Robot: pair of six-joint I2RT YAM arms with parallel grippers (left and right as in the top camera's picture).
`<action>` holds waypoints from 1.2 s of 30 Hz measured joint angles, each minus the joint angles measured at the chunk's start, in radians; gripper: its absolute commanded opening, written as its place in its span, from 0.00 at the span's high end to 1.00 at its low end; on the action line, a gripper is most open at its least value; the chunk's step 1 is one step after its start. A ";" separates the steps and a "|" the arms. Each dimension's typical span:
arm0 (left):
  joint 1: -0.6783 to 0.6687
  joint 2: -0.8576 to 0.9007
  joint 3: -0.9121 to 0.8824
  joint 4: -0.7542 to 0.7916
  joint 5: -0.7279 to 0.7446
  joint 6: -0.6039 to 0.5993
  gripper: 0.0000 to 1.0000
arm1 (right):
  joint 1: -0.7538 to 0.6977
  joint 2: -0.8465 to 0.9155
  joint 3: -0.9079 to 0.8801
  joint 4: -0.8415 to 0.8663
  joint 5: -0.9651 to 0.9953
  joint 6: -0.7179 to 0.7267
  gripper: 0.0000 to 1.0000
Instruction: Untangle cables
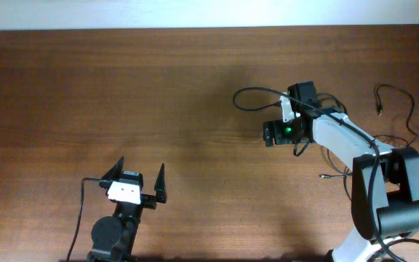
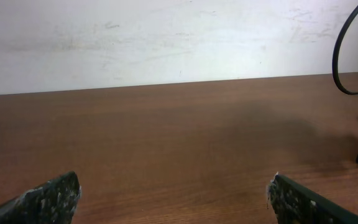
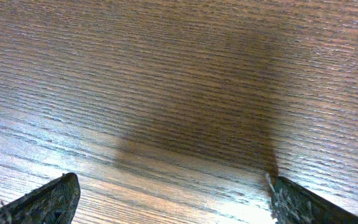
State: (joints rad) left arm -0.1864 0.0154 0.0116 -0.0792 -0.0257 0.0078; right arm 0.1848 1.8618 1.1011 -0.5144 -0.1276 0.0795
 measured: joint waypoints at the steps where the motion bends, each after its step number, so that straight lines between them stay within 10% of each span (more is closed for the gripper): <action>1: 0.000 0.000 0.000 0.000 0.000 0.000 0.01 | 0.000 0.000 0.000 0.000 0.000 0.000 0.02; 18: 0.000 0.000 0.000 0.000 0.000 0.000 0.01 | -0.077 -0.069 -0.012 -0.001 0.000 0.000 0.02; 36: 0.000 -0.003 0.000 0.000 0.004 0.000 0.01 | 0.118 -1.088 -0.164 -0.109 0.000 0.000 0.02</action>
State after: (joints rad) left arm -0.1864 0.0120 0.0116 -0.0792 -0.0219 0.0078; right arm 0.3031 0.7734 0.9367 -0.6239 -0.1276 0.0799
